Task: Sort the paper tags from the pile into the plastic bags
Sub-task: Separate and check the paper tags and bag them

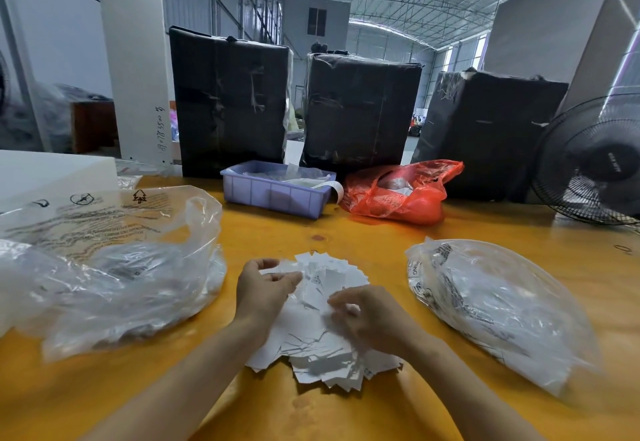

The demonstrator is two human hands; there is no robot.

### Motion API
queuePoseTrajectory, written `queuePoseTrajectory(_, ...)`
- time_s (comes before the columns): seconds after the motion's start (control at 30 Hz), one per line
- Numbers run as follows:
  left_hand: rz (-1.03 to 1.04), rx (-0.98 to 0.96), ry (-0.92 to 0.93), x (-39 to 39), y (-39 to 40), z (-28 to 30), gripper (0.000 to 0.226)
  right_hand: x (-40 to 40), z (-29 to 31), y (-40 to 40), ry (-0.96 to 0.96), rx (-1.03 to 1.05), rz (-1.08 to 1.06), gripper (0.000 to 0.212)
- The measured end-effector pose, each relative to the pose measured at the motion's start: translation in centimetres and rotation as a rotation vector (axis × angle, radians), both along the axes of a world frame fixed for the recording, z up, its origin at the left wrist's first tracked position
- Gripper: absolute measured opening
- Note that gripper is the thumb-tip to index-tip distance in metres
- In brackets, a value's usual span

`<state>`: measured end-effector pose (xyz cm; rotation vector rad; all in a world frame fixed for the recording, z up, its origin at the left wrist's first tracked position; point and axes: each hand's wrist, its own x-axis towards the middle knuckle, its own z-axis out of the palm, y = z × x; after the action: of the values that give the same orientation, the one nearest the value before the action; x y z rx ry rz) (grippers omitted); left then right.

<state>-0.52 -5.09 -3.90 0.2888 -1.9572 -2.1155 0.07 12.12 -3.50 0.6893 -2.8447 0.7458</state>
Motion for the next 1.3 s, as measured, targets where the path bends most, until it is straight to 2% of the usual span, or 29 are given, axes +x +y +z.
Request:
queuePoseTrajectory(0.07, -0.005, -0.015, -0.006, 0.0, 0.1, 0.1, 0.034, -0.2, 0.3, 0.1, 0.044, -0.145, -0.085, 0.021)
queuePoseTrajectory(0.1, -0.009, -0.023, -0.005, 0.0, 0.1, 0.2, 0.028, -0.3, 0.7, 0.3, 0.027, -0.285, -0.148, 0.024)
queuePoseTrajectory(0.17, -0.032, -0.032, 0.009, 0.0, 0.2, 0.2, 0.013, -0.4, 1.5, 0.8, -0.146, -0.684, -0.244, 0.022)
queuePoseTrajectory(0.23, -0.065, -0.044, 0.021, 0.1, 0.3, 0.2, 0.011, -0.4, 2.1, 1.3, -0.393, -1.009, -0.246, 0.016)
queuePoseTrajectory(0.33, -0.105, -0.023, 0.028, 0.3, 0.5, 0.4, 0.011, -0.2, 2.6, 1.6, -0.560, -1.188, -0.221, 0.014)
queuePoseTrajectory(0.43, -0.156, -0.049, 0.044, 0.5, 0.8, 0.5, 0.014, -0.2, 2.5, 1.3, -0.587, -1.293, -0.179, 0.023)
queuePoseTrajectory(0.6, -0.230, -0.201, 0.068, 0.8, 1.3, 0.4, 0.028, 0.1, 2.9, 1.2, -0.557, -1.233, -0.150, 0.037)
queuePoseTrajectory(0.67, -0.262, -0.269, 0.080, 0.9, 1.4, 0.5, 0.024, 0.1, 2.7, 0.9, -0.433, -1.153, -0.196, 0.035)
queuePoseTrajectory(0.7, -0.286, -0.309, 0.080, 1.0, 1.4, 0.5, 0.022, 0.1, 2.5, 0.8, -0.331, -1.078, -0.218, 0.030)
queuePoseTrajectory(0.77, -0.329, -0.394, 0.085, 1.0, 1.3, 0.5, 0.036, 0.1, 2.2, 0.9, -0.090, -0.821, -0.207, 0.015)
queuePoseTrajectory(0.8, -0.348, -0.430, 0.095, 1.1, 1.3, 0.5, 0.044, 0.3, 2.1, 0.9, -0.024, -0.663, -0.159, 0.023)
queuePoseTrajectory(0.87, -0.381, -0.477, 0.124, 1.2, 1.2, 0.7, 0.055, 0.5, 2.1, 0.8, -0.036, -0.447, -0.085, 0.050)
queuePoseTrajectory(0.93, -0.417, -0.494, 0.142, 1.2, 1.0, 1.1, 0.065, 0.7, 2.1, 0.5, -0.095, -0.360, -0.036, 0.044)
queuePoseTrajectory(1.03, -0.415, -0.524, 0.141, 1.0, 0.7, 1.5, 0.066, 0.7, 2.0, 0.3, -0.114, -0.370, 0.020, 0.009)
queuePoseTrajectory(1.17, -0.365, -0.387, 0.125, 0.8, 0.6, 1.6, 0.051, 0.7, 1.9, 0.3, -0.130, -0.469, -0.089, 0.019)
queuePoseTrajectory(1.3, -0.239, -0.083, 0.115, 0.6, 1.1, 1.5, 0.029, 0.8, 2.0, -0.2, -0.306, -0.608, -0.117, 0.022)
